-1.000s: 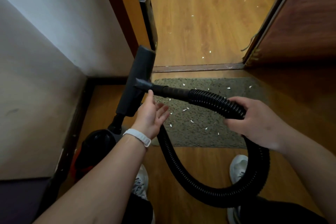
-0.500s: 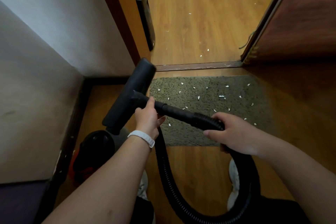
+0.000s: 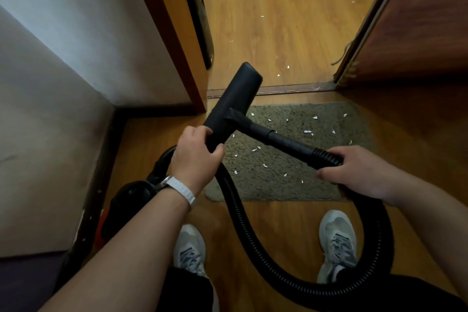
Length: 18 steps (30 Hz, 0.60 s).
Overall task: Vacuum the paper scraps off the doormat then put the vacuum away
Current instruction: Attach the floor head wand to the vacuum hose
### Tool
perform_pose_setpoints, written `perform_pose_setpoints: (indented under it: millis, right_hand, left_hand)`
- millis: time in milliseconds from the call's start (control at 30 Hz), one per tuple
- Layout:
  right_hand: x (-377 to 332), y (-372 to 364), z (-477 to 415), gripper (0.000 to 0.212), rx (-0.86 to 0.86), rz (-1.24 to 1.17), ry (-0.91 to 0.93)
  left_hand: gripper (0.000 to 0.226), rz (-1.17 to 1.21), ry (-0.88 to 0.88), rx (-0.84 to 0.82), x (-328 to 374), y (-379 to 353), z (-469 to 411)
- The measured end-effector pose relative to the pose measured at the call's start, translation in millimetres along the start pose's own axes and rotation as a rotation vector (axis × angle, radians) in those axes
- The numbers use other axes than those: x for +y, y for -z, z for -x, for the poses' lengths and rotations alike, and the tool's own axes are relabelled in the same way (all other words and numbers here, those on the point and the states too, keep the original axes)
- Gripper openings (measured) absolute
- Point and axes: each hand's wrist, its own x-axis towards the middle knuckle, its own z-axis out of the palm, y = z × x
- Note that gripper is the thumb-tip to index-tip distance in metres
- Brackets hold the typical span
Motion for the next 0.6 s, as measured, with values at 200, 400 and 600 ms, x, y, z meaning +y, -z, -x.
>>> perform_pose_setpoints:
  millis: [200,400,600]
  right_hand:
    - [2,8,4,0.015,-0.058,-0.021,0.010]
    - [1,1,1,0.017,0.050,0.139,0.043]
    - [-3,-37,-9,0.032,0.208,0.416,0.043]
  left_hand:
    - [0.087,-0.027,0.012,-0.104,-22,-1,0]
    - [0.081,0.267,0.108,-0.230,-15,2,2]
    - [0.053,0.646,0.292,-0.204,2,-12,1]
